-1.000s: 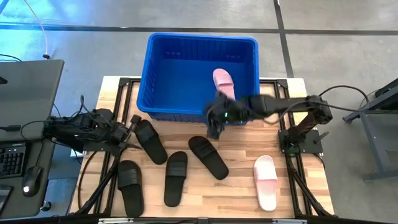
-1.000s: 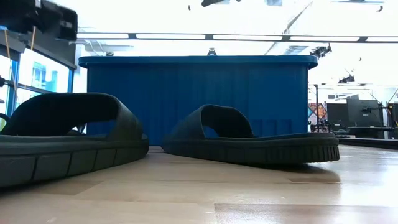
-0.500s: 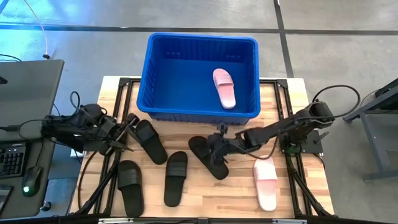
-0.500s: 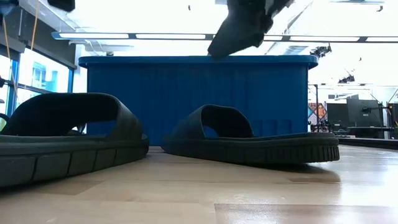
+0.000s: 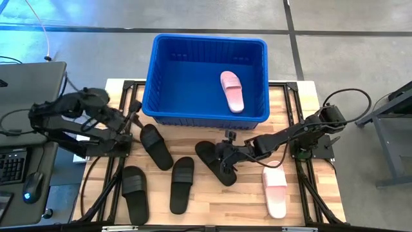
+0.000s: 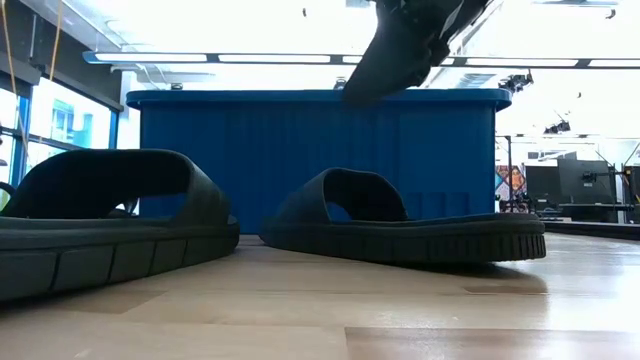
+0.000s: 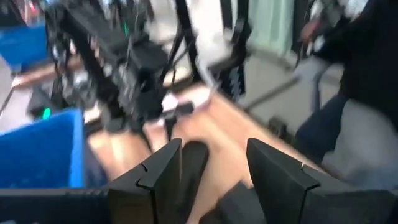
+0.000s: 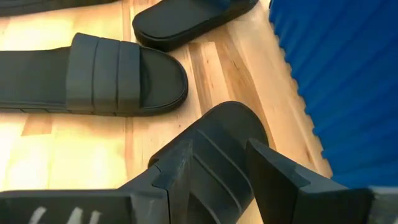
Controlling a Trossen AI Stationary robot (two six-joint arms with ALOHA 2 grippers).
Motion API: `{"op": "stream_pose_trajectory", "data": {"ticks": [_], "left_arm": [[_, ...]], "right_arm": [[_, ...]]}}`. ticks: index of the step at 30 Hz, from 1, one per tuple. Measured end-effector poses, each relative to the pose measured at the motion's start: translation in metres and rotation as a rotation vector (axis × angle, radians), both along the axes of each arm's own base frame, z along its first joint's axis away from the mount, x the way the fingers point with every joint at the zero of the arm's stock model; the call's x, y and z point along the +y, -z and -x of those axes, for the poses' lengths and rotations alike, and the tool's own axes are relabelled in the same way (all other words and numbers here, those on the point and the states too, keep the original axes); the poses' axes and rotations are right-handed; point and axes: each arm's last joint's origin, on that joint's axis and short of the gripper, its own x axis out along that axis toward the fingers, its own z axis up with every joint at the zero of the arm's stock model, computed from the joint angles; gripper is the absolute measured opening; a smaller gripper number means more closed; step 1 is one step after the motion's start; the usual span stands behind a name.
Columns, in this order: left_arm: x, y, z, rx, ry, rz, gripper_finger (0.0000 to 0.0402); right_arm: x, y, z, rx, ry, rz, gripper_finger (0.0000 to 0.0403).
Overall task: Pick and place slides into bin
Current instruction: Put the black slipper into the blue basket
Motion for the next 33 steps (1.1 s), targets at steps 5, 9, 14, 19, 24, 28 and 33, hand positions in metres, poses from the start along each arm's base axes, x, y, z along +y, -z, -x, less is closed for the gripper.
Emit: {"op": "stream_pose_trajectory", "data": {"ticks": [5, 9, 14, 19, 24, 28, 33], "left_arm": [[0.008, 0.003, -0.025, 0.308, -0.187, -0.094, 0.0172], [0.007, 0.026, -0.044, 0.528, -0.252, -0.089, 0.0172], [-0.020, 0.064, -0.063, 0.732, -0.221, -0.027, 0.0172], [-0.050, 0.101, -0.065, 0.853, -0.392, -0.090, 0.0172], [-0.072, 0.139, -0.058, 0.848, -0.655, -0.136, 0.0172], [-0.080, 0.171, -0.051, 0.867, -0.849, -0.113, 0.0172], [-0.083, 0.200, -0.047, 0.905, -1.000, -0.141, 0.0172]], "right_arm": [[0.000, 0.001, 0.001, 0.018, 0.000, -0.002, 0.0139], [-0.001, 0.003, 0.003, 0.045, -0.004, 0.003, 0.0139], [-0.001, 0.006, 0.006, 0.078, 0.016, -0.006, 0.0139], [-0.002, 0.006, 0.007, 0.089, 0.024, -0.010, 0.0139], [-0.002, 0.006, 0.007, 0.089, 0.022, -0.006, 0.0139], [-0.003, 0.006, 0.006, 0.083, 0.028, 0.001, 0.0139], [-0.004, 0.006, 0.006, 0.082, 0.034, 0.005, 0.0139]]}}
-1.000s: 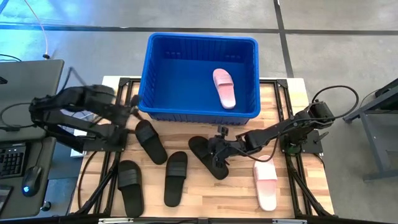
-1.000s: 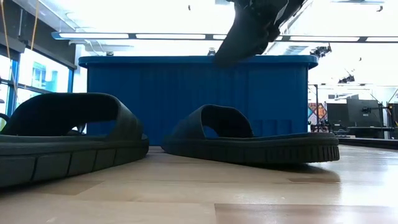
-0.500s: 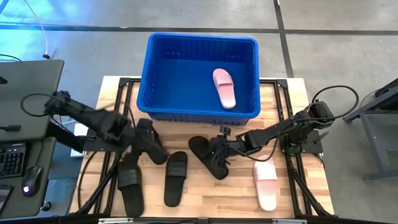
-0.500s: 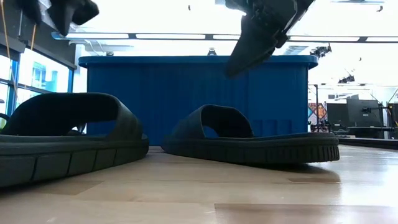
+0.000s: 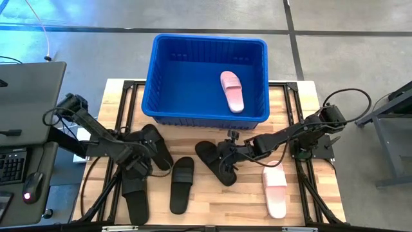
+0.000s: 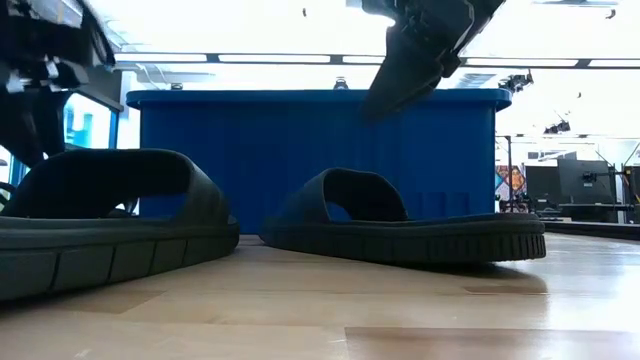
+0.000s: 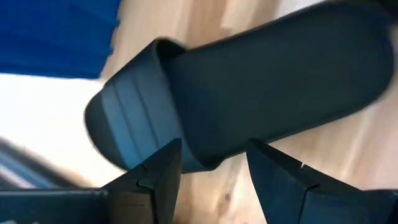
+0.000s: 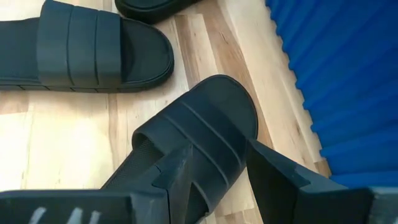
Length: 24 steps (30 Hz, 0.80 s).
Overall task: Pick and place slides into bin
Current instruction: Put the black slipper into the blue basket
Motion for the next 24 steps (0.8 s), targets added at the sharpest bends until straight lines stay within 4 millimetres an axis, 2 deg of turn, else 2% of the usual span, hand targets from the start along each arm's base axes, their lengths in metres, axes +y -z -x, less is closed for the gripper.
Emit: {"op": "stream_pose_trajectory", "data": {"ticks": [7, 13, 24], "left_arm": [[0.000, 0.015, -0.004, 0.026, -0.124, -0.114, 0.0172], [0.002, 0.023, 0.002, 0.142, -0.247, -0.207, 0.0172], [-0.001, 0.039, -0.004, 0.203, -0.250, -0.270, 0.0172]], "right_arm": [[-0.004, 0.000, -0.001, 0.001, -0.013, 0.020, 0.0139], [-0.005, 0.000, -0.002, 0.001, -0.011, 0.020, 0.0139], [-0.004, 0.000, -0.002, 0.002, -0.013, 0.018, 0.0139]]}}
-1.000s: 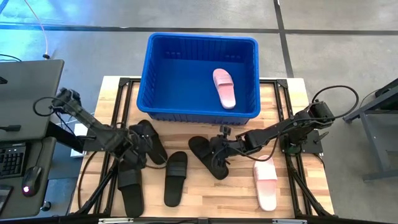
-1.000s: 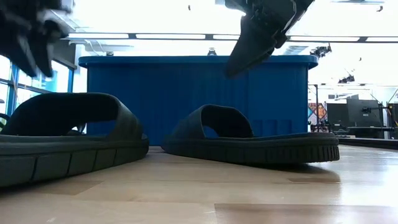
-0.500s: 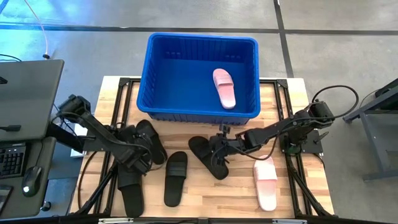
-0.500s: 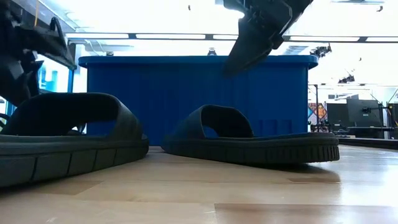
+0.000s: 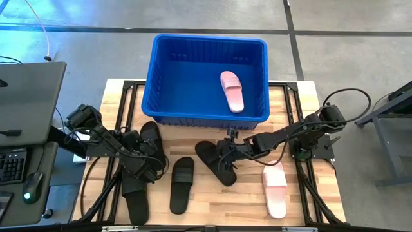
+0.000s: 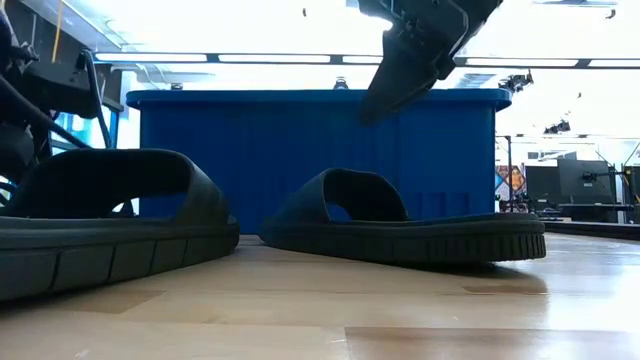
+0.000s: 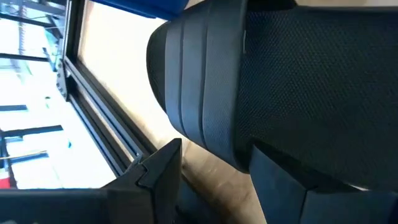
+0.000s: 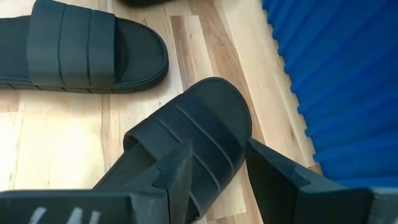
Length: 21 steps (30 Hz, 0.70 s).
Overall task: Pick and place slides into bin
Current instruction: Put the black slipper into the blue basket
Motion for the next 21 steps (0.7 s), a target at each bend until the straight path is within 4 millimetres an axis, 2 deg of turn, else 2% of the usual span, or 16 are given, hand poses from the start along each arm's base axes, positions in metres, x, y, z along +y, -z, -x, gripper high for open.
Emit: {"op": "stream_pose_trajectory", "data": {"ticks": [7, 10, 15, 21], "left_arm": [[-0.0002, 0.0054, -0.0023, 0.000, 0.010, -0.051, 0.0166], [-0.0008, 0.0062, -0.0028, -0.003, 0.003, -0.038, 0.0132], [-0.0025, 0.0072, -0.0012, 0.040, -0.038, 0.027, 0.0020], [-0.0087, 0.0022, -0.0079, 0.075, -0.003, 0.111, 0.0011]], "right_arm": [[0.0000, 0.0000, 0.0000, 0.000, 0.000, 0.000, 0.0139], [0.0000, 0.0000, 0.0000, 0.000, 0.000, 0.000, 0.0139], [0.0000, 0.0000, 0.0000, 0.000, 0.000, 0.000, 0.0139], [0.0000, 0.0000, 0.0000, 0.000, 0.000, 0.001, 0.0139]]}}
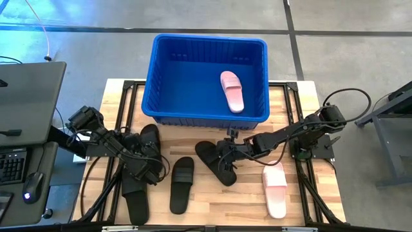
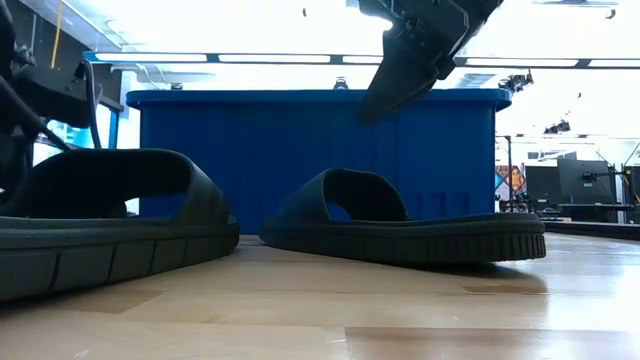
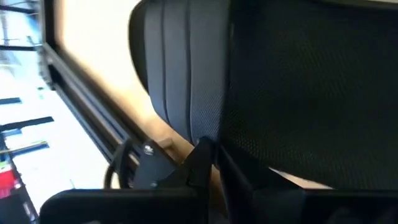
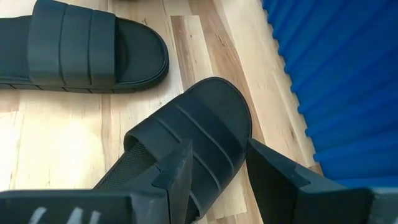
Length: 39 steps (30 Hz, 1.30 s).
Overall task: Pick and place slides into bin
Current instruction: Put the black slipper into the blue basket
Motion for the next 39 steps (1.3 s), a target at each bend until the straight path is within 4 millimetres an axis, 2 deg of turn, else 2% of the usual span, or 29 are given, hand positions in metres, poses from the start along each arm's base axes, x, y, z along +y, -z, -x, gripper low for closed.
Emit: {"op": "stream_pose_trajectory", "data": {"ticks": [3, 9, 13, 16, 24, 28, 32, 35, 39], "left_arm": [[-0.012, -0.011, -0.010, -0.034, 0.060, 0.060, 0.0007], [-0.046, -0.048, -0.030, -0.105, 0.268, 0.175, 0.0005], [-0.067, -0.084, -0.036, -0.155, 0.395, 0.214, 0.0002], [-0.078, -0.114, -0.038, -0.215, 0.494, 0.170, 0.0002], [-0.092, -0.197, -0.035, -0.429, 0.733, -0.012, 0.0001], [-0.087, -0.236, -0.039, -0.515, 0.852, -0.167, 0.0000], [-0.069, -0.262, -0.049, -0.552, 0.844, -0.338, 0.0000], [-0.047, -0.277, -0.058, -0.535, 0.792, -0.504, 0.0000], [-0.003, -0.285, -0.077, -0.475, 0.629, -0.607, 0.0000]], "right_arm": [[0.000, 0.000, 0.000, 0.000, 0.000, 0.000, 0.0139], [0.000, 0.000, 0.000, 0.000, 0.001, -0.001, 0.0139], [0.000, 0.000, 0.000, -0.001, 0.004, -0.006, 0.0139], [0.000, 0.000, 0.000, -0.003, 0.009, -0.024, 0.0139], [0.004, 0.001, 0.000, 0.015, -0.023, -0.166, 0.0139], [0.007, 0.001, 0.001, 0.041, -0.061, -0.276, 0.0139], [0.015, 0.002, 0.004, 0.083, -0.059, -0.426, 0.0139], [0.027, 0.004, 0.010, 0.129, -0.086, -0.477, 0.0139], [0.044, 0.006, 0.019, 0.172, -0.134, -0.456, 0.0139]]}}
